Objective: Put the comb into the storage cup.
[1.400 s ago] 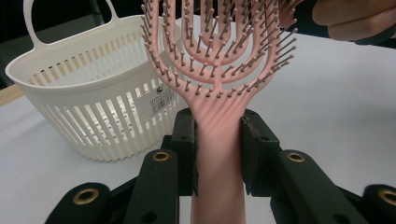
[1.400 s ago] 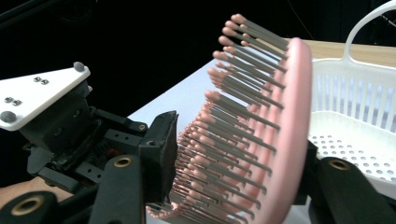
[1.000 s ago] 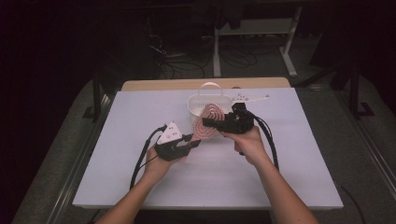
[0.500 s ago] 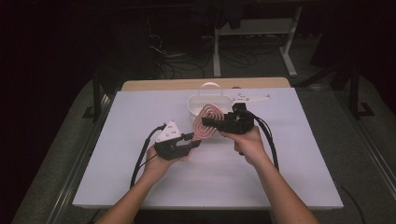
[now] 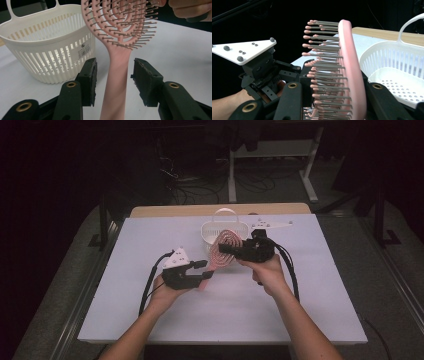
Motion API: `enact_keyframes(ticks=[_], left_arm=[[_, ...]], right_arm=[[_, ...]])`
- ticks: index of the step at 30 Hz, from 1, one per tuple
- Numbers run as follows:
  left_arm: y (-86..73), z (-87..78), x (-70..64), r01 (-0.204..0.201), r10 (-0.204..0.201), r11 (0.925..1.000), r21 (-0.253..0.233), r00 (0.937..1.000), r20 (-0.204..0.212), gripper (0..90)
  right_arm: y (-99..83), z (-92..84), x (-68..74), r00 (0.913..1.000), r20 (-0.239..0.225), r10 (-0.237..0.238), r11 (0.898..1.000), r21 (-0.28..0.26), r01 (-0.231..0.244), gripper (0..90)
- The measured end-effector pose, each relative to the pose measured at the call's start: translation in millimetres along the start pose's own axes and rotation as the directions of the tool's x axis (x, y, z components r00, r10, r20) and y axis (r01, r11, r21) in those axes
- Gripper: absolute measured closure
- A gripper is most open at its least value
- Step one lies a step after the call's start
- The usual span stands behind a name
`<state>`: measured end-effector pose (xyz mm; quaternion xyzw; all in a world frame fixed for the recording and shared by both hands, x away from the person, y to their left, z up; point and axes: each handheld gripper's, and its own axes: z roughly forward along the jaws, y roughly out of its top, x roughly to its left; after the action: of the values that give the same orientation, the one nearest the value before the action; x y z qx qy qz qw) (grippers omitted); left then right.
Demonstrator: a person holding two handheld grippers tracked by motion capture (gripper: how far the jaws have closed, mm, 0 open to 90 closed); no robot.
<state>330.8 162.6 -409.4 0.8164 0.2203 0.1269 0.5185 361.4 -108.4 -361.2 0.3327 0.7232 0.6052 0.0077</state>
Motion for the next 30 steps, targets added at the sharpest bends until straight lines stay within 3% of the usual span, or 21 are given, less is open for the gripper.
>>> enact_keyframes(ticks=[9,21,26,30], left_arm=[[-1.6,-6.0,3.3,-0.014,0.013,0.9995,0.029,0.9994,0.033,43.1],[-9.9,-10.5,6.7,-0.011,0.005,0.9937,0.111,0.9981,0.062,16.2],[-14.6,-12.6,9.0,0.021,-0.03,0.9879,0.154,0.9982,0.052,3.1],[-22.2,-20.3,8.5,-0.001,-0.002,0.9876,0.157,0.9998,0.017,2.5]], right_arm=[[0.8,-4.4,-2.6,0.9998,0.022,0.0,1.0,-0.011,0.0,62.6],[2.6,-9.9,-4.5,0.9994,0.034,0.002,1.0,-0.023,-0.001,62.6],[2.8,-10.4,-4.8,0.9994,0.035,0.001,1.0,-0.025,0.0,62.6],[2.9,-11.3,-4.8,0.9994,0.035,0.004,1.0,-0.028,-0.003,62.6]])
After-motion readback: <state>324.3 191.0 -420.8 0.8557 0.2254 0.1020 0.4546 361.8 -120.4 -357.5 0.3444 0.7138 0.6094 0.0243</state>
